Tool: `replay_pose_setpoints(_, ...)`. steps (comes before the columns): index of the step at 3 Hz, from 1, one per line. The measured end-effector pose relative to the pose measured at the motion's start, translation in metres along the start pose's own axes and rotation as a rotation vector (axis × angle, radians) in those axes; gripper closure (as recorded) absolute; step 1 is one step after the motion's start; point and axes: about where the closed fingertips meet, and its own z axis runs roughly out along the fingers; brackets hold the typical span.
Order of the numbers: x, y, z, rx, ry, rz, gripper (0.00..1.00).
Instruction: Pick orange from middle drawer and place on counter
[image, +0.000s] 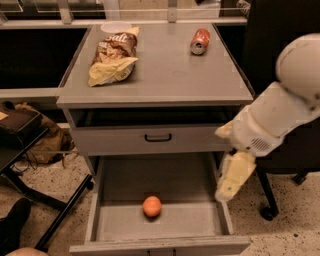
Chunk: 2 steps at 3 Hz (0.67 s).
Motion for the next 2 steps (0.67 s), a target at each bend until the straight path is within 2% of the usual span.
replay_pose_setpoints(1, 0.0043, 0.0257, 0.0648, -0.174, -0.053, -0.004, 0.0)
replay_pose_setpoints(2, 0.0043, 0.0258, 0.0648, -0.174, -0.053, -0.004, 0.0)
